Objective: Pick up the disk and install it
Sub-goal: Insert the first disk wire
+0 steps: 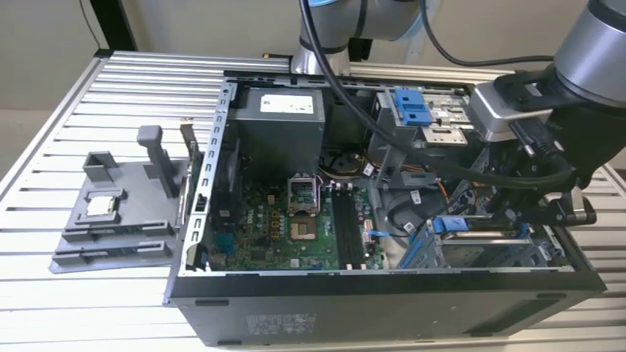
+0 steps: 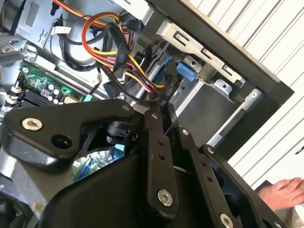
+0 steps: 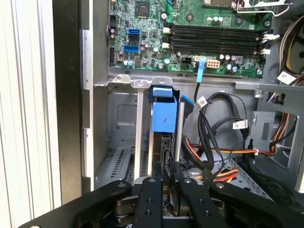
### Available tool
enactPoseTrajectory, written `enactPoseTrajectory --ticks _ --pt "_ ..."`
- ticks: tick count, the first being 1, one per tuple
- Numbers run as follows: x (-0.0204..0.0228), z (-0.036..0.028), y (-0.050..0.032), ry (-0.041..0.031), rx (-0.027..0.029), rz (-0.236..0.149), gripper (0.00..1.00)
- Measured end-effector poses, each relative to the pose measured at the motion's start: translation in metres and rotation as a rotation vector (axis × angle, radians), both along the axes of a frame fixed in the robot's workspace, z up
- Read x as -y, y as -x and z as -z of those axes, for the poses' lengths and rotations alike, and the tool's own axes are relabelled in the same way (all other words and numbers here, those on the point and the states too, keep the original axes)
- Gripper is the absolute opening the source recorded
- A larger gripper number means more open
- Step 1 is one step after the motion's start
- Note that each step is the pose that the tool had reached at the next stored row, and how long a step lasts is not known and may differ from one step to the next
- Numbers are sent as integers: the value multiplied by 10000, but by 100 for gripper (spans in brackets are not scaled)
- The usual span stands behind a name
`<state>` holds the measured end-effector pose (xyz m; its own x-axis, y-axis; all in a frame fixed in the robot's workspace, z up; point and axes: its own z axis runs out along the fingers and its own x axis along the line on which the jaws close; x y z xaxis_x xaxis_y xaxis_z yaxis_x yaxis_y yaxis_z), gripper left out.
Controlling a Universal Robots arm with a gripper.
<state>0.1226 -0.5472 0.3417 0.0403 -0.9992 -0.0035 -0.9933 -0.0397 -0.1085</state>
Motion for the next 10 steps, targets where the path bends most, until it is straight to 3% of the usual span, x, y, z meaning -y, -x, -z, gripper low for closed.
enactPoseTrajectory --ticks 2,10 --pt "-1 10 4 0 126 -77 0" --pt "-1 35 50 -3 168 -485 0"
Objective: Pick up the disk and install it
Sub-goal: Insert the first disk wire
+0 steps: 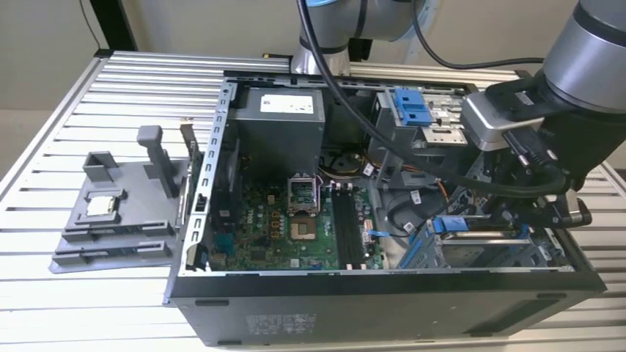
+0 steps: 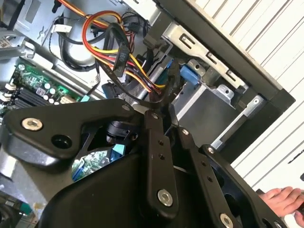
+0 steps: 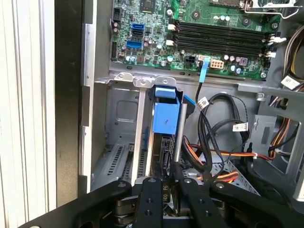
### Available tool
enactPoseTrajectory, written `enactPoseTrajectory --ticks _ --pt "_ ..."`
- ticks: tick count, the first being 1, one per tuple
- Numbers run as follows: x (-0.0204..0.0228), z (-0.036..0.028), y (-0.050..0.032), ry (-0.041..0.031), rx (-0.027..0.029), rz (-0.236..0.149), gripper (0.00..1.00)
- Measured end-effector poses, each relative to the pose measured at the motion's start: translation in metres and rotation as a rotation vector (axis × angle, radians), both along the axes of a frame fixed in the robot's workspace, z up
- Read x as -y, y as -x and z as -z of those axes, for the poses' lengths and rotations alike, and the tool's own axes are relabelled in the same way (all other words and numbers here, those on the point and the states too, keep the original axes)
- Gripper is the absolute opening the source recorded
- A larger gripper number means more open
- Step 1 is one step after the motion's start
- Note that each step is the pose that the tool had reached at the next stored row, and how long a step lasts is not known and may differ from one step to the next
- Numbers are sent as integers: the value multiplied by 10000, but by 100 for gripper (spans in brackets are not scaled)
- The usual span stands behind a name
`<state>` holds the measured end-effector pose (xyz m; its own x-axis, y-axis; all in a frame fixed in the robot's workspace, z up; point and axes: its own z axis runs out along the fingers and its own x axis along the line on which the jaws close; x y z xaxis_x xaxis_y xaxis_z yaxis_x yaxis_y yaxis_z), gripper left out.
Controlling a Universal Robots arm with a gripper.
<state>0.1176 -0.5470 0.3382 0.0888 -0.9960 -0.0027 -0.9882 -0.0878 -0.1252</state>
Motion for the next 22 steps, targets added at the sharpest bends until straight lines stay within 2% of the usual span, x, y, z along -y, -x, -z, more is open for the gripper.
enactPoseTrajectory --ticks 6,14,17,22 --pt "0 30 0 0 62 -19 0" --pt "1 71 6 2 74 -74 0" --pt "1 68 6 -6 74 -75 0" --pt "2 24 6 -4 73 -75 0"
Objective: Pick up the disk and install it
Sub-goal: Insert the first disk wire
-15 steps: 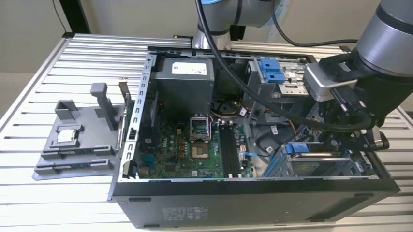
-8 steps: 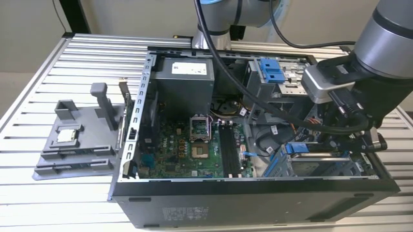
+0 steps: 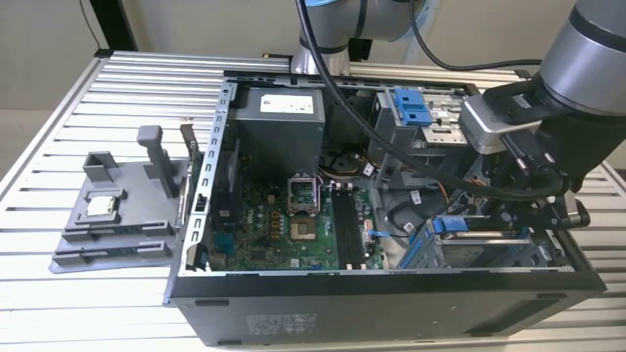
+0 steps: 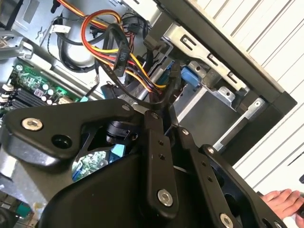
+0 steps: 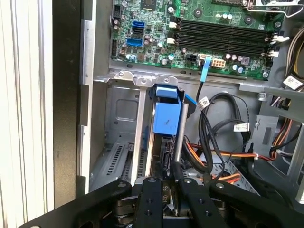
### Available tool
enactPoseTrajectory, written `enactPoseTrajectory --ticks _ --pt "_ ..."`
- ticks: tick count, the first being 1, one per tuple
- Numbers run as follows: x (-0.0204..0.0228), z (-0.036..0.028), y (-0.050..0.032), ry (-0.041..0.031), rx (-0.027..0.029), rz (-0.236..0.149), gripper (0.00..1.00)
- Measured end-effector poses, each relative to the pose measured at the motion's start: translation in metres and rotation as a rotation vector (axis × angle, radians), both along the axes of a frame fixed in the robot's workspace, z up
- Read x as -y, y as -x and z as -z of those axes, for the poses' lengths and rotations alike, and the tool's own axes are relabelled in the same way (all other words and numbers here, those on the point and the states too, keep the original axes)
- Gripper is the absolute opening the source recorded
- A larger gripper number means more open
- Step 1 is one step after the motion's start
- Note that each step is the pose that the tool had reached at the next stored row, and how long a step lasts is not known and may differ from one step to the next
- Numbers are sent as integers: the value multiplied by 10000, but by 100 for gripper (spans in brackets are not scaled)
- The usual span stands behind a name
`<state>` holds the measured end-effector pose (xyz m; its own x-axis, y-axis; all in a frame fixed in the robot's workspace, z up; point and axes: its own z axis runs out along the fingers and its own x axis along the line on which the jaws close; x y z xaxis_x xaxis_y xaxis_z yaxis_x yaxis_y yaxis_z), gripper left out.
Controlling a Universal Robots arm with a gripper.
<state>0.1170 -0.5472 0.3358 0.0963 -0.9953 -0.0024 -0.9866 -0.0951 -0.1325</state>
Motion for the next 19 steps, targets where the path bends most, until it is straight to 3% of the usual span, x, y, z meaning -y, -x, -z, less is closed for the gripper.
enactPoseTrajectory --ticks 3,7,15,17,19 --pt "0 -2 0 14 -30 16 0" --pt "0 -3 1 65 -141 21 0" --pt "0 -2 -15 70 -188 28 0" --pt "0 -1 -23 74 -243 33 0" --pt "0 2 -27 85 -335 41 0"
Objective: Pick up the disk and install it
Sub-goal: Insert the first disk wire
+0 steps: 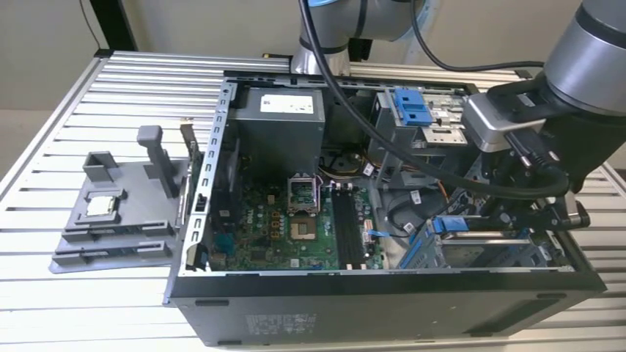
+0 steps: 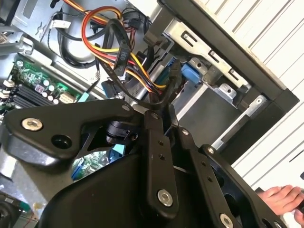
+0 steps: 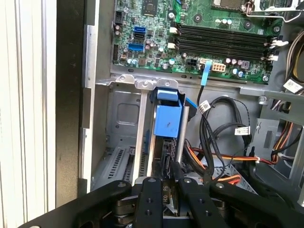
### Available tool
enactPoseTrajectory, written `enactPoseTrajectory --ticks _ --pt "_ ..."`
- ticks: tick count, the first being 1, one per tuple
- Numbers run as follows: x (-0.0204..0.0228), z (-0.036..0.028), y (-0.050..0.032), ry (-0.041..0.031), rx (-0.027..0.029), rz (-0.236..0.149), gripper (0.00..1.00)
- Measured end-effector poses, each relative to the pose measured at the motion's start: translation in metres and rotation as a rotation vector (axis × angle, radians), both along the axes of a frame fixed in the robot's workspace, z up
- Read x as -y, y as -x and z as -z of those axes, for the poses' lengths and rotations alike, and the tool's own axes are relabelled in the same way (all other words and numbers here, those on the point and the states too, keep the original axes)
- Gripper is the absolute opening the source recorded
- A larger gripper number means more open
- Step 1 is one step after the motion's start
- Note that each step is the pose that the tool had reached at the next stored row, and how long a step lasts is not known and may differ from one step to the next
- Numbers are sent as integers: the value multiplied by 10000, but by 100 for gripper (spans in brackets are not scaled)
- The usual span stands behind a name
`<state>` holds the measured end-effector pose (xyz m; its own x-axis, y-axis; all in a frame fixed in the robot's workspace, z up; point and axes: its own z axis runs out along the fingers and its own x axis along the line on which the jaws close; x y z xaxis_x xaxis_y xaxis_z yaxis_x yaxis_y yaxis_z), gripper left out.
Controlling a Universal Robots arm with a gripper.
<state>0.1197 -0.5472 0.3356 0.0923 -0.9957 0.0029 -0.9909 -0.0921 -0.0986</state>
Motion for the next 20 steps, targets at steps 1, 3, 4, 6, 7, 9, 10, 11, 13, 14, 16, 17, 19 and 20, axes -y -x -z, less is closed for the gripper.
enactPoseTrajectory --ticks 1,3,4,6,7,9,10,11,13,14,16,17,19,20 --pt "0 0 -1 10 -45 3 0" --pt "0 2 -6 12 -88 5 0" --pt "0 3 -10 11 -92 8 0" --pt "0 4 -17 9 -94 14 0" --pt "0 4 -20 10 -94 15 0" --pt "0 4 -27 11 -95 18 0" --pt "0 5 -31 10 -97 19 0" --pt "0 5 -35 11 -99 21 0" --pt "0 6 -41 11 -101 22 0" --pt "0 7 -43 12 -101 23 0" --pt "0 11 -46 13 -107 22 0" --pt "0 15 -47 13 -111 22 0" --pt "0 23 -47 16 -121 23 0" --pt "0 27 -48 21 -128 22 0"
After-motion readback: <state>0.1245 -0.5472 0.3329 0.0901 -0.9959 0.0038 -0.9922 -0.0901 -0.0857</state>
